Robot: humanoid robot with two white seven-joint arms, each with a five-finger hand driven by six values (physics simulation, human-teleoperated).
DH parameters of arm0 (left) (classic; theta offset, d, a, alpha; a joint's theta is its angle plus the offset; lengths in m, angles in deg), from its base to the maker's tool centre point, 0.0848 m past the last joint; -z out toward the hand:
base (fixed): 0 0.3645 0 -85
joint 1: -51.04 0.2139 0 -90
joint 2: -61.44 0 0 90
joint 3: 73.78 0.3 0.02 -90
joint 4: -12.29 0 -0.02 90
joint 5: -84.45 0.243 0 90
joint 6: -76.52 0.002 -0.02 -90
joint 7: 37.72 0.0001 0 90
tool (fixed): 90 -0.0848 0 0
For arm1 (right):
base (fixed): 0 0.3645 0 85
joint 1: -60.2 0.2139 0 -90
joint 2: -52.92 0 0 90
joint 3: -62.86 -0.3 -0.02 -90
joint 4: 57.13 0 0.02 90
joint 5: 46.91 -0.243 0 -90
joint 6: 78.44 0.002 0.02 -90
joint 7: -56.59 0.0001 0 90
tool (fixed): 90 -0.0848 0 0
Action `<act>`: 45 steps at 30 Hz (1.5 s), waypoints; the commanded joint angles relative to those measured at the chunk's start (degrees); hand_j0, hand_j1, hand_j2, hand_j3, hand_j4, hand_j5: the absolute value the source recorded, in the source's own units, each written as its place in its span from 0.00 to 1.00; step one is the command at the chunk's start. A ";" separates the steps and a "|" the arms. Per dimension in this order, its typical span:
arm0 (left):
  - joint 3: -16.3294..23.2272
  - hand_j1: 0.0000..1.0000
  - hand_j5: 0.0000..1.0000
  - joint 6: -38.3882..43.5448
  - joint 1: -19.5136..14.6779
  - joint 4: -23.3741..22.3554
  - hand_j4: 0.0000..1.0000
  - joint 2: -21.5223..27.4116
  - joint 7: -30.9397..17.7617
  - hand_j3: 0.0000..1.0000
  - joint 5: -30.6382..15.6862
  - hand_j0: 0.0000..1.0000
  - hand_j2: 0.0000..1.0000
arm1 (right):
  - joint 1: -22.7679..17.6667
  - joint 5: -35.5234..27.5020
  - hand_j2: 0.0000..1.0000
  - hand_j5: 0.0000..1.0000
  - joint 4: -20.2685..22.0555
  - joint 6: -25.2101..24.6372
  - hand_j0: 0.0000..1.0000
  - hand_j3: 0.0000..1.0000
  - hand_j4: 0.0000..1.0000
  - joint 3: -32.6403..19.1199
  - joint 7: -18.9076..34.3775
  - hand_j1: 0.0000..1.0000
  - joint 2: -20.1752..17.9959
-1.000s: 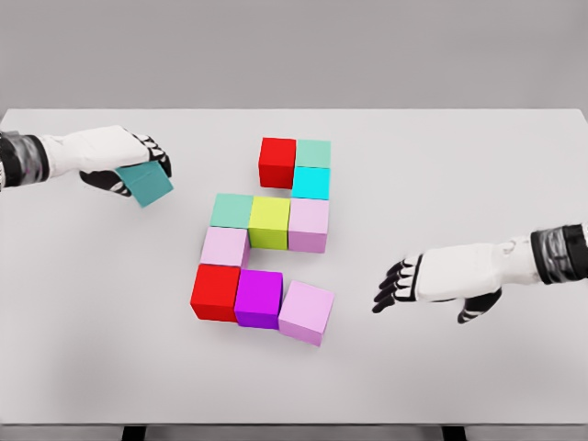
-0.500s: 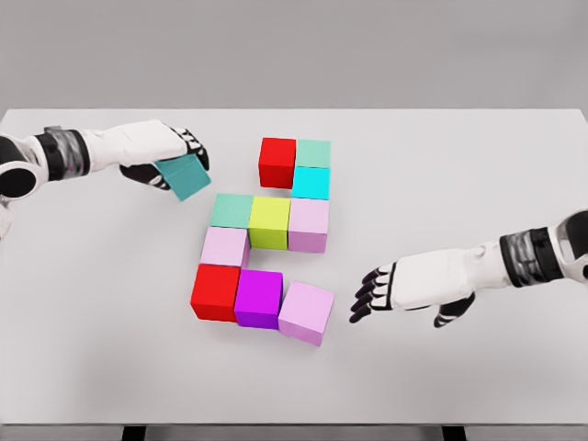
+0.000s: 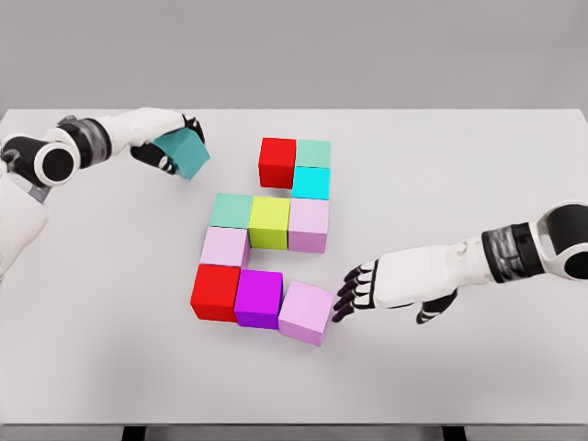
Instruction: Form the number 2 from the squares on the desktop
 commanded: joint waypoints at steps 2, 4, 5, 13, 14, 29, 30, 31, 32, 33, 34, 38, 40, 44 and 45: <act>0.17 0.52 0.52 7.48 0.00 0.57 0.52 -1.71 0.04 0.52 0.01 0.52 0.52 | 0.00 -0.34 1.00 1.00 -0.03 -0.13 1.00 1.00 1.00 -0.10 -0.02 1.00 0.13; 0.35 0.51 0.51 10.29 0.00 0.75 0.51 -2.32 0.04 0.51 0.53 0.51 0.51 | 0.00 -0.34 1.00 1.00 -0.03 -0.13 1.00 1.00 1.00 -0.10 -0.02 1.00 0.21; 0.35 0.51 0.51 12.49 0.00 0.84 0.51 -3.47 0.04 0.51 1.50 0.51 0.51 | 0.09 -0.34 1.00 1.00 -0.03 -0.13 1.00 1.00 1.00 -0.10 -0.02 1.00 0.21; 0.08 0.51 0.51 28.30 0.09 2.85 0.51 -9.89 0.04 0.51 7.56 0.51 0.51 | 0.09 -0.17 1.00 1.00 -0.12 -0.13 1.00 1.00 1.00 -0.54 -0.02 1.00 0.48; 0.17 0.51 0.51 29.80 0.17 3.74 0.51 -9.80 0.04 0.51 7.56 0.51 0.51 | 0.09 -0.17 1.00 1.00 -0.12 -0.13 1.00 1.00 1.00 -0.81 -0.02 1.00 0.48; 3.77 0.49 0.49 36.57 0.17 7.43 0.49 -9.89 0.04 0.49 15.56 0.49 0.49 | 0.53 -0.17 1.00 1.00 -1.53 -0.13 1.00 1.00 1.00 -1.16 -0.02 1.00 0.65; 4.04 0.49 0.49 36.49 0.18 8.22 0.49 -9.80 0.04 0.49 16.18 0.49 0.49 | 0.53 -0.17 1.00 1.00 -1.53 -0.13 1.00 1.00 1.00 -1.16 -0.02 1.00 0.65; 4.12 0.49 0.49 36.49 0.53 9.89 0.49 -9.71 0.04 0.49 16.53 0.49 0.49 | 0.62 -0.17 1.00 1.00 -1.61 -0.13 1.00 1.00 1.00 -1.16 -0.02 1.00 0.65; 4.30 0.49 0.49 36.49 0.53 10.15 0.49 -9.62 0.04 0.49 16.53 0.49 0.49 | 0.62 -0.17 1.00 1.00 -1.79 -0.13 1.00 1.00 1.00 -1.16 -0.02 1.00 1.18; 4.74 0.49 0.49 36.49 0.53 10.15 0.49 -9.62 0.04 0.49 16.53 0.49 0.49 | 0.62 -0.17 1.00 1.00 -2.40 -0.13 1.00 1.00 1.00 -1.16 -0.02 1.00 1.71; 4.91 0.49 0.49 36.49 0.53 10.42 0.49 -9.71 0.04 0.49 16.53 0.49 0.49 | 0.62 -0.17 1.00 1.00 -2.58 -0.13 1.00 1.00 1.00 -1.07 -0.02 1.00 2.23; 5.44 0.49 0.49 36.57 0.53 11.39 0.49 -9.80 0.04 0.49 16.53 0.49 0.49 | 0.79 -0.17 1.00 1.00 -2.76 -0.13 1.00 1.00 1.00 -1.16 -0.02 1.00 2.50; 5.88 0.49 0.49 36.57 0.62 11.39 0.49 -9.80 0.04 0.49 16.53 0.49 0.49 | 0.97 -0.34 1.00 1.00 -2.93 -0.13 1.00 1.00 1.00 -1.60 -0.02 1.00 2.59; 6.50 0.49 0.49 36.57 0.70 11.30 0.49 -10.76 0.04 0.49 16.44 0.49 0.49 | 0.97 -0.96 1.00 1.00 -4.43 -0.13 1.00 1.00 1.00 -2.65 -0.02 1.00 3.02; 6.41 0.49 0.49 36.57 0.70 11.21 0.49 -11.03 0.04 0.49 16.53 0.49 0.49 | 0.97 -1.05 1.00 1.00 -4.51 -0.13 1.00 1.00 1.00 -2.74 -0.02 1.00 3.02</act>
